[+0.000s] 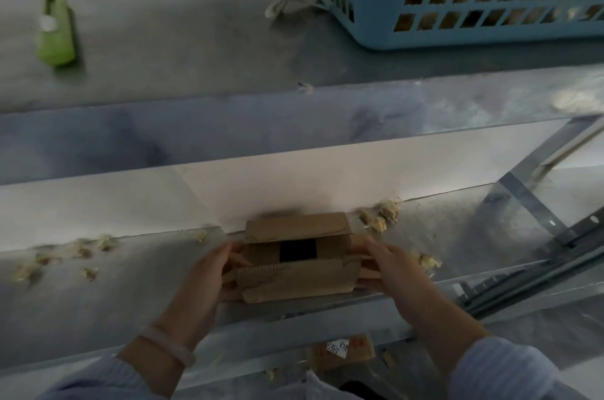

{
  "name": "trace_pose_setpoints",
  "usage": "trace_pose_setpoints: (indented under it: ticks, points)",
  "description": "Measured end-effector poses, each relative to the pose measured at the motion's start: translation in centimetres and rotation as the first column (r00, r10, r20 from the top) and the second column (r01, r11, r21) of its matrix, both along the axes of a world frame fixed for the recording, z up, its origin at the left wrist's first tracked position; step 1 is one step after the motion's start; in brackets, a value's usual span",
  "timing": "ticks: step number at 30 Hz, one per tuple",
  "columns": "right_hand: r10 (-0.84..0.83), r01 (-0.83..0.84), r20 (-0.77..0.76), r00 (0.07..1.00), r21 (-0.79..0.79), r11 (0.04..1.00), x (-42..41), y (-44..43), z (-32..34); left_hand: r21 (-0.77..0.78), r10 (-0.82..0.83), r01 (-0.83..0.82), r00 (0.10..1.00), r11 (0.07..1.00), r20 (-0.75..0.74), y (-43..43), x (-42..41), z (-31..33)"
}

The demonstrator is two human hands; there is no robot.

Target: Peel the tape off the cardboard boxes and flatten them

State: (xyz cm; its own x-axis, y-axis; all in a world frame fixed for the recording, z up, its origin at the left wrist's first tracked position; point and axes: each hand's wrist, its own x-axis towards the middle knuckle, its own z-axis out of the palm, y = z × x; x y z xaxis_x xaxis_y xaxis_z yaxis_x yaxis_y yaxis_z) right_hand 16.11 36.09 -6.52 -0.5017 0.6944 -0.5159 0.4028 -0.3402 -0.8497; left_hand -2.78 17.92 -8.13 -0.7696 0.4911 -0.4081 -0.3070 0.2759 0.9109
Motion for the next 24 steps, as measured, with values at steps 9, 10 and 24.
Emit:
trace_pose_setpoints:
  ticks: [9,10,24]
  points:
    - [0.461,-0.615,0.446,0.767,0.308,0.726,-1.8,1.5,-0.5,-0.458,-0.626,0.463,0.713,0.759,-0.317,0.1,-1.9,-0.1]
    - [0.491,-0.665,0.49,0.72,0.288,0.689,-2.3,1.9,-0.9,-0.509,-0.678,0.487,0.666,0.71,-0.31,0.5,-2.1,-0.1]
    - [0.361,-0.527,0.438,0.823,0.353,0.773,-3.6,-0.4,0.4,-0.194,-0.371,0.318,0.845,0.928,-0.386,1.5,-0.5,1.2]
